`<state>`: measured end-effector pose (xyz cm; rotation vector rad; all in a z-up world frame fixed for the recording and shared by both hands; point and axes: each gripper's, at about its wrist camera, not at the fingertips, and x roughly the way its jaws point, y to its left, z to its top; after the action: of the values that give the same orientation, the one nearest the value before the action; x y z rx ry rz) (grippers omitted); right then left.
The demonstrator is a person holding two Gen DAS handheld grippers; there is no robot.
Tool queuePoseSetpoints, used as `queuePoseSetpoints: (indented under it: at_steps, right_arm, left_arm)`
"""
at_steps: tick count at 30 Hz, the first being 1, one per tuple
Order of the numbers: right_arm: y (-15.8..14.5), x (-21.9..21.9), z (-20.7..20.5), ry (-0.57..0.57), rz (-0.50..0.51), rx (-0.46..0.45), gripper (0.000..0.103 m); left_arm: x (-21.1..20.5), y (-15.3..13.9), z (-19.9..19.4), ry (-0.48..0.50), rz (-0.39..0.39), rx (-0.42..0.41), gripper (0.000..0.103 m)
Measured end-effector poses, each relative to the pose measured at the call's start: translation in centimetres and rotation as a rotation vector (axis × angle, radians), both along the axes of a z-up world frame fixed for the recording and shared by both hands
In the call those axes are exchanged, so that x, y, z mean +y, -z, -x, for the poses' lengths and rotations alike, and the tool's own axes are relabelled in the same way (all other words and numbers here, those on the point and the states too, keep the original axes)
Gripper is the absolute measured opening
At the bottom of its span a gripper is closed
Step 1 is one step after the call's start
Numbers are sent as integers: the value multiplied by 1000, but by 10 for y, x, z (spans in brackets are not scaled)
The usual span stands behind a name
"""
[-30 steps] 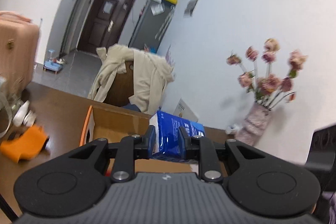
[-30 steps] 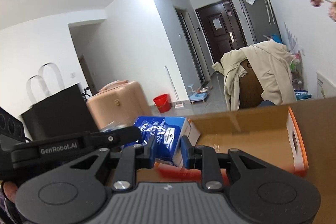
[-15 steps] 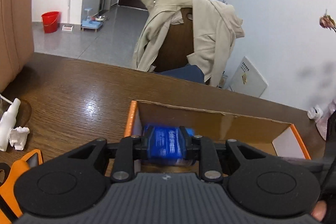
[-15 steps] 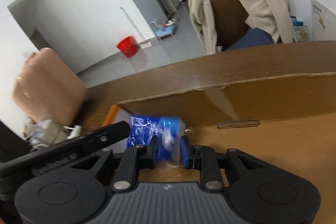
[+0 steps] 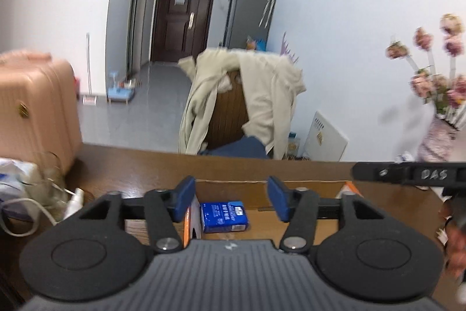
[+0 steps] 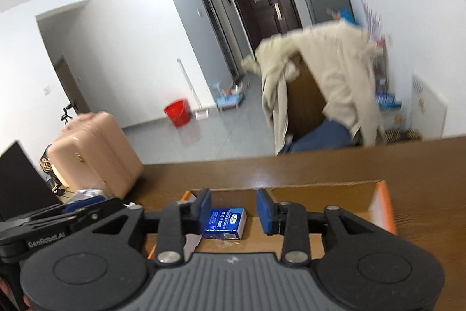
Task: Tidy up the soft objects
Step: 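Lower the tissue box into the cardboard box and open both grippers, then move both grippers back toward the white-and-yellow sheep plush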
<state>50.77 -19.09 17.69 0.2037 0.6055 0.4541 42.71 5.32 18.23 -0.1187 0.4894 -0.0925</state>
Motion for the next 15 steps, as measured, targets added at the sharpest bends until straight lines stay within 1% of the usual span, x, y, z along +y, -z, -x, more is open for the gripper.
queuePoseSetpoints:
  at_steps: [1,2,3,5,6,7,8,9,12,14,15]
  right_arm:
    - [-11,-7,18,-4,8,-26,40]
    - [-19,-15,35,-7,13,-48,45]
    - [-28,-23,57,-6,19,-74,49]
    - [-39,-36,94,-3,33,-112,54]
    - [-42,-44,108,-3,39,-130,58]
    - [-45,-51,131,-3,50,-155,60]
    - [-46,-57,146,2,59,-171,65]
    - [-45,-63,168,11,71,-199,69]
    - [-31,-72,222,22,116,-276,76]
    - [-14,-75,258,36,154,-313,77]
    - [-5,-76,276,44,168,-331,80]
  left_arm:
    - [-2,-7,15,8,-7,-18,73]
    - [-4,-14,33,14,-16,-35,77]
    - [-7,-19,51,21,-29,-50,78]
    - [-11,-27,83,39,-49,-74,80]
    - [-13,-29,100,46,-52,-88,81]
    - [-14,-30,117,50,-48,-101,85]
    - [-15,-30,135,54,-43,-114,86]
    - [-16,-29,154,58,-38,-124,86]
    - [-22,-18,200,88,-35,-157,90]
    - [-27,-6,229,95,-57,-183,92]
    - [-30,2,244,91,-71,-200,92]
